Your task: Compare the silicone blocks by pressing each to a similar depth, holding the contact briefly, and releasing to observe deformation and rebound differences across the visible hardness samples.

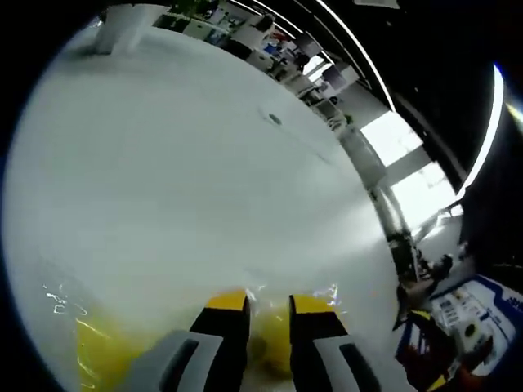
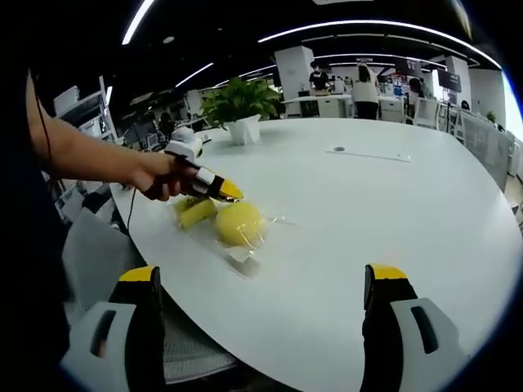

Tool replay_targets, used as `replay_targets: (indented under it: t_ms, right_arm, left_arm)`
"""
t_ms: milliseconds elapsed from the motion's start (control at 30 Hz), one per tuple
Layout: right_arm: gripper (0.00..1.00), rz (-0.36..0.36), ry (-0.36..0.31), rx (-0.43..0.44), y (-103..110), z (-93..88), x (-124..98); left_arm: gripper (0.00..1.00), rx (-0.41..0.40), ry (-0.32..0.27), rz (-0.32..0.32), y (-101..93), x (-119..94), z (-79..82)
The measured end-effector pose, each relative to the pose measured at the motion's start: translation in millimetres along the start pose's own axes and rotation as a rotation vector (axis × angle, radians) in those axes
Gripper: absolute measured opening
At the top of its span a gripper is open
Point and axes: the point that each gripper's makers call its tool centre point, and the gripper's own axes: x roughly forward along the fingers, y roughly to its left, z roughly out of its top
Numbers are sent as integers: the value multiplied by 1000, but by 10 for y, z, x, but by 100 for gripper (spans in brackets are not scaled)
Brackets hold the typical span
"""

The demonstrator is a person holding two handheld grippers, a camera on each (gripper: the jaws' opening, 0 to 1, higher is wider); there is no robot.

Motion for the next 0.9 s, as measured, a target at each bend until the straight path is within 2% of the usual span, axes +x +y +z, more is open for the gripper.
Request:
replay_targets:
  t_ms: [67,133,200,300,533,633,733,900]
  right_arm:
    - [97,0,2,-1,-5,-3,-1]
    - [97,2,3,-1,-4,-1,-1]
    - [97,3,5,-3,-7,2,1]
    - [97,4,4,-2,-13,15,3]
    - [97,7,9,-8,-35,32,-8]
    - [97,4,9,-10,-50,37,-8]
    - [97,6,7,-10,-45,43,2]
    - [97,11,3,-14,-20,59,28]
  left_arm:
    - [16,82,17,-7,-23,15,-29]
    - [15,65,13,6,-5,24,-25]
    - [8,51,9,17,48,28,-9]
    - [4,71,20,2,11,25,-26]
    - [0,76,51,-18,-3,30,-43]
    - [0,62,37,-18,-11,26,-39]
    - [0,83,23,-18,-56,20,-31]
    - [0,33,20,-43,-85,23,-7]
